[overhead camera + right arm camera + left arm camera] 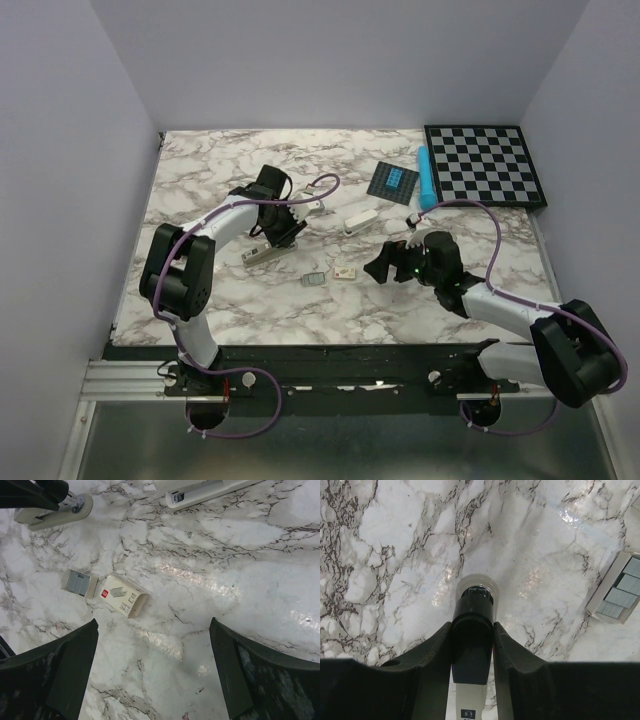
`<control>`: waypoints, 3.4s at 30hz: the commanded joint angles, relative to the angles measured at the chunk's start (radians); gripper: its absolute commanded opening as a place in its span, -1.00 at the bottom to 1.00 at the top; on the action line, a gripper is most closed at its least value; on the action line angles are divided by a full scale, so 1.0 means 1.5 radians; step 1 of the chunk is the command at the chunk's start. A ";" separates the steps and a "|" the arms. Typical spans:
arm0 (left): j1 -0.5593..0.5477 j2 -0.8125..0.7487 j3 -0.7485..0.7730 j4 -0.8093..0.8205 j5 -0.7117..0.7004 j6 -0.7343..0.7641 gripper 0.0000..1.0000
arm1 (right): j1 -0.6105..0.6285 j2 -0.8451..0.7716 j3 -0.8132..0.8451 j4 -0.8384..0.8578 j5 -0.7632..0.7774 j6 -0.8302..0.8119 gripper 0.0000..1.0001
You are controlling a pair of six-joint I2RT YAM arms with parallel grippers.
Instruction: Load the staples into the stapler
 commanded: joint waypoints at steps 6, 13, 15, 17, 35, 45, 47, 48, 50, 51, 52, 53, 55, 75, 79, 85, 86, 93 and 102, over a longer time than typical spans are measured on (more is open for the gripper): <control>0.000 0.007 -0.004 0.030 0.000 -0.027 -0.18 | -0.005 0.010 -0.004 0.034 -0.019 -0.012 1.00; -0.001 0.018 -0.002 0.025 -0.012 -0.028 -0.06 | -0.005 0.011 -0.006 0.037 -0.019 -0.012 0.99; -0.001 0.019 -0.003 0.025 -0.014 -0.028 -0.05 | -0.005 0.011 -0.005 0.037 -0.019 -0.012 1.00; -0.002 0.021 -0.004 0.024 -0.016 -0.028 -0.10 | -0.005 0.011 -0.006 0.039 -0.021 -0.012 1.00; -0.027 -0.222 -0.054 0.065 -0.011 -0.127 -1.00 | -0.004 -0.034 0.018 0.039 -0.079 0.044 0.99; -0.157 -0.407 -0.199 0.269 -0.024 -0.357 -1.00 | 0.002 -0.110 0.054 0.043 -0.096 0.144 0.99; -0.177 -0.435 -0.221 0.334 -0.022 -0.404 -1.00 | 0.004 -0.121 0.057 0.043 -0.097 0.159 0.99; -0.198 -0.441 -0.228 0.352 -0.023 -0.422 -1.00 | 0.005 -0.131 0.058 0.044 -0.097 0.171 0.98; -0.218 -0.451 -0.243 0.388 -0.033 -0.453 -1.00 | 0.005 -0.143 0.059 0.039 -0.090 0.184 0.96; -0.244 -0.452 -0.243 0.407 -0.039 -0.457 -1.00 | 0.006 -0.150 0.059 0.036 -0.088 0.191 0.96; -0.254 -0.453 -0.243 0.416 -0.046 -0.460 -1.00 | 0.006 -0.162 0.059 0.033 -0.086 0.194 0.95; -0.266 -0.451 -0.243 0.433 -0.058 -0.465 -1.00 | 0.007 -0.167 0.059 0.027 -0.082 0.196 0.94; -0.297 -0.445 -0.236 0.445 -0.069 -0.468 -1.00 | 0.007 -0.178 0.060 0.023 -0.082 0.201 0.92; -0.407 -0.386 -0.188 0.492 -0.161 -0.440 -1.00 | 0.014 -0.176 0.057 -0.014 -0.088 0.207 0.22; -0.411 -0.383 -0.192 0.507 -0.163 -0.440 -1.00 | 0.014 -0.173 0.051 0.000 -0.100 0.221 0.06; -0.412 -0.405 -0.226 0.550 -0.175 -0.441 -1.00 | 0.014 -0.168 0.057 -0.002 -0.119 0.231 -0.83; -0.412 -0.411 -0.233 0.559 -0.179 -0.439 -1.00 | 0.014 -0.170 0.057 -0.012 -0.115 0.232 -0.91; -0.411 -0.492 -0.327 0.627 -0.237 -0.433 -1.00 | 0.009 -0.220 0.065 -0.063 -0.030 0.231 -0.99; -0.409 -0.610 -0.479 0.745 -0.346 -0.480 -1.00 | -0.032 -0.300 0.073 -0.079 0.017 0.267 -0.99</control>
